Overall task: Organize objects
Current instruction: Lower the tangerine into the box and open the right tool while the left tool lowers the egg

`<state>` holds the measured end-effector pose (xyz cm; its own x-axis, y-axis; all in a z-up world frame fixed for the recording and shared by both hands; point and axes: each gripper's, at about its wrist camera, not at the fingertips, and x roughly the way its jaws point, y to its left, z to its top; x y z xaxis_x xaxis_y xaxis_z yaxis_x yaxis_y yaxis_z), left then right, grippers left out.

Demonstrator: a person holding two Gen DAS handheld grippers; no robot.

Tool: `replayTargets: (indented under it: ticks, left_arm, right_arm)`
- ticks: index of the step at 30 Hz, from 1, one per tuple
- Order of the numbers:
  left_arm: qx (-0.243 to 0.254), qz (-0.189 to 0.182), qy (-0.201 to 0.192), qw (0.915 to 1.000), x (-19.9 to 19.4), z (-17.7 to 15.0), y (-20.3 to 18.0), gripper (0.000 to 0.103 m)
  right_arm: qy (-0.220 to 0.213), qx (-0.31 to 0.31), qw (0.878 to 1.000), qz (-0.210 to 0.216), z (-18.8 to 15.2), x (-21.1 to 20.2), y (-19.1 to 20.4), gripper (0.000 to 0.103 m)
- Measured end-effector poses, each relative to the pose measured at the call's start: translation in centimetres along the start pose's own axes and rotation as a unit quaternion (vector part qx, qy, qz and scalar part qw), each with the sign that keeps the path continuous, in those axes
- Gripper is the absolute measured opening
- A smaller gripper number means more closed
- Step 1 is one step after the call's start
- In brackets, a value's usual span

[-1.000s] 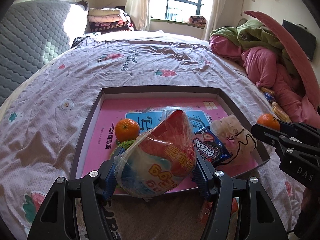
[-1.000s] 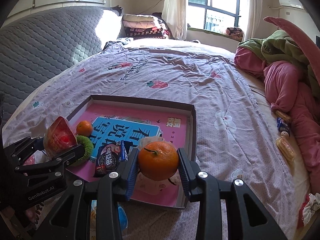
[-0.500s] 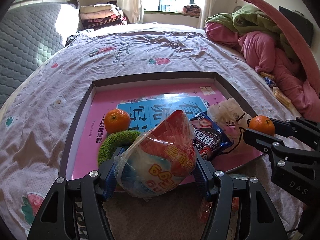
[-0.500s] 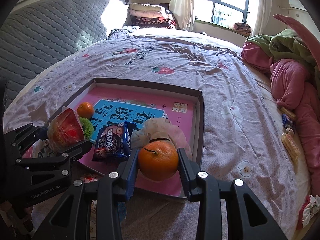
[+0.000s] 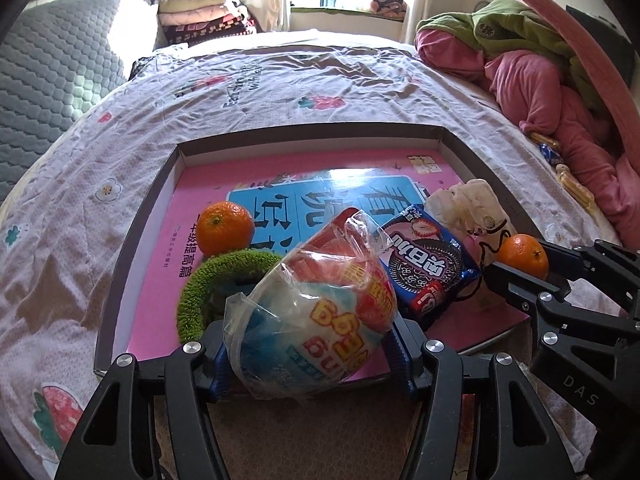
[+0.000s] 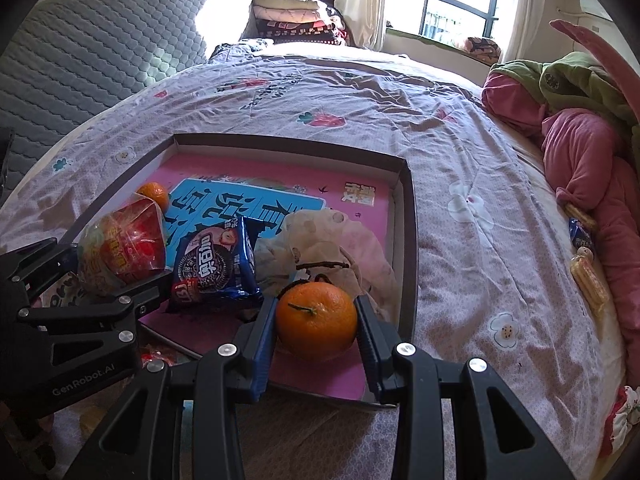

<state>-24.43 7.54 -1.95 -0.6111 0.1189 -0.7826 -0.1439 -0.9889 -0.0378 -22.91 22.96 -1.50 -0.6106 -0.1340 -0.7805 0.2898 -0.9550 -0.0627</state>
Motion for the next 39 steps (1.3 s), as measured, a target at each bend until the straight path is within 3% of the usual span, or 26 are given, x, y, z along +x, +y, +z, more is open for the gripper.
replayTargets:
  ticks: [15,22,39]
  left_arm:
    - [-0.018,-0.033,0.012,0.9992,-0.6,-0.2,0.8,0.063]
    - [-0.021,-0.042,0.012,0.9988,-0.5,-0.2,0.9,0.065]
    - [-0.028,-0.038,0.003,0.9989,-0.8,-0.2,1.0,0.074]
  right_arm:
    - [0.005,0.005,1.000,0.002,0.0,0.1,-0.4,0.038]
    - [0.008,0.011,1.000,0.005,0.0,0.0,-0.8,0.044]
    - [-0.010,0.024,1.000,0.015,0.5,-1.6,-1.4,0.051]
